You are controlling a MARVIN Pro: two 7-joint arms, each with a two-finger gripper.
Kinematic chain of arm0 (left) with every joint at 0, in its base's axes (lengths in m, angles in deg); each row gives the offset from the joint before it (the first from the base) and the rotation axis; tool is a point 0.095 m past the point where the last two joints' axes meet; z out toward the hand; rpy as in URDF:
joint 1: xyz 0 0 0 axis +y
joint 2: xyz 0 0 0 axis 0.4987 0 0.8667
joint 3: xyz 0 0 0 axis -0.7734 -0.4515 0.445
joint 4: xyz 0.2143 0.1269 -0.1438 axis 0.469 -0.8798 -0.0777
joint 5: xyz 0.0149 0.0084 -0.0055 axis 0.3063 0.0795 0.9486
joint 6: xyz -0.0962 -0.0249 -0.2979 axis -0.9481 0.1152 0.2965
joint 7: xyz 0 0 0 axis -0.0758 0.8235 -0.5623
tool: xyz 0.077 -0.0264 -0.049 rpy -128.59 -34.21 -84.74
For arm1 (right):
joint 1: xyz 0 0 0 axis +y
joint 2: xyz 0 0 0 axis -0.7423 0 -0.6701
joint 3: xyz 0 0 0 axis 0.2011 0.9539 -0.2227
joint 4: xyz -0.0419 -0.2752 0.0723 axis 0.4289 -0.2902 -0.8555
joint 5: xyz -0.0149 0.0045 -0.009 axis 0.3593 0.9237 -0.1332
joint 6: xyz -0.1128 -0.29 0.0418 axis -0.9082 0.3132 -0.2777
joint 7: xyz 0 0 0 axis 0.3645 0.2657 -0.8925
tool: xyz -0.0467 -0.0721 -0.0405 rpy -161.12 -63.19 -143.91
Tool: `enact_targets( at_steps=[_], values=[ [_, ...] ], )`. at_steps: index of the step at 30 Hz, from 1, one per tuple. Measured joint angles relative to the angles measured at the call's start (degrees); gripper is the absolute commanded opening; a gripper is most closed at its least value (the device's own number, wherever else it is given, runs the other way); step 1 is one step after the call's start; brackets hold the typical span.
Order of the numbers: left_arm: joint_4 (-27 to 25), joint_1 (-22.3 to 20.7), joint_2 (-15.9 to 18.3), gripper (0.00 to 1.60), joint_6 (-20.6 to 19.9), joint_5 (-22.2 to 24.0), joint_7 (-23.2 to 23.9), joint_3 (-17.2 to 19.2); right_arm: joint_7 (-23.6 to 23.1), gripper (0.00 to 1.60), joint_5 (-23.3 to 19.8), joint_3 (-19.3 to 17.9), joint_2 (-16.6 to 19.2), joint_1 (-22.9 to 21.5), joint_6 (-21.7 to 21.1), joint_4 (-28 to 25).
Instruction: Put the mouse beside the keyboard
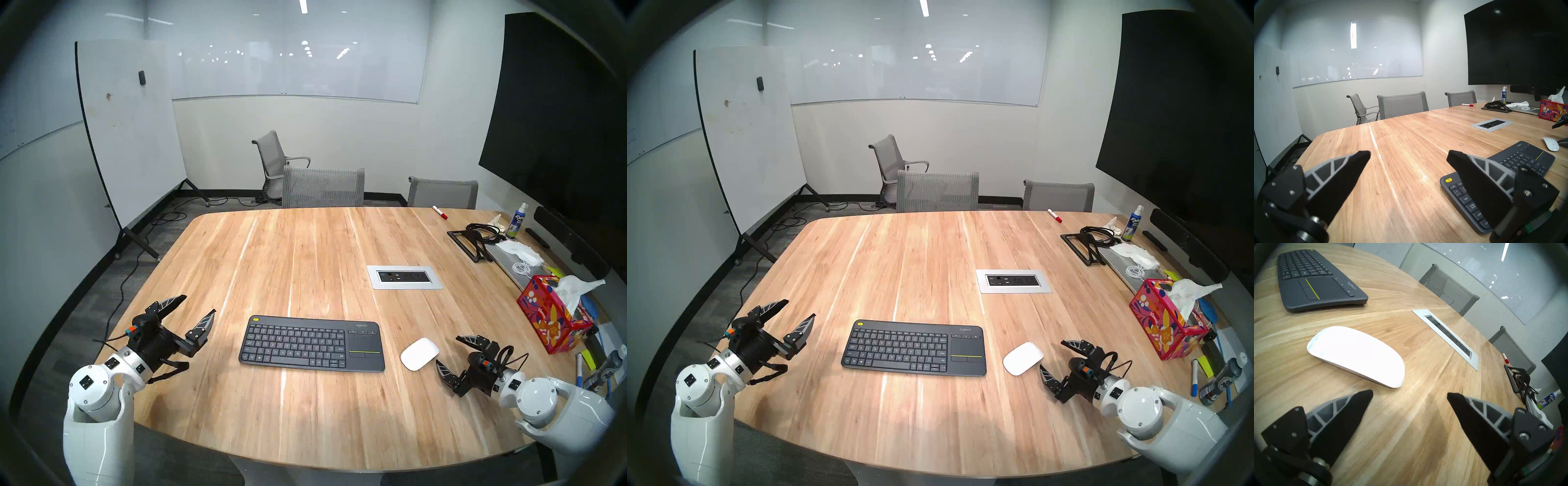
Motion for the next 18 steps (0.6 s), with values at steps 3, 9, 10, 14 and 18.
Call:
enact_targets(
  at_steps=[3, 9, 10, 14, 18],
  values=[
    [0.0, 0.0, 0.0, 1.6, 0.0, 0.0, 0.0, 0.0, -0.5, 1.6, 0.0, 0.8, -0.3, -1.5, -0.3, 0.5],
    [0.0, 0.0, 0.0, 1.6, 0.0, 0.0, 0.0, 0.0, -1.4, 1.6, 0.7, 2.5, -1.2, -4.8, -0.9, 1.7],
    [0.0, 0.0, 0.0, 1.6, 0.0, 0.0, 0.0, 0.0, -1.6, 1.6, 1.0, 2.9, -1.4, -5.7, -1.0, 2.0],
    [0.0, 0.0, 0.0, 1.6, 0.0, 0.0, 0.0, 0.0, -2.0, 1.6, 1.6, 3.9, -2.2, -7.7, -1.2, 2.8],
    [0.0, 0.0, 0.0, 1.6, 0.0, 0.0, 0.0, 0.0, -2.3, 1.6, 2.1, 4.8, -3.0, -9.6, -1.3, 3.6]
  ],
)
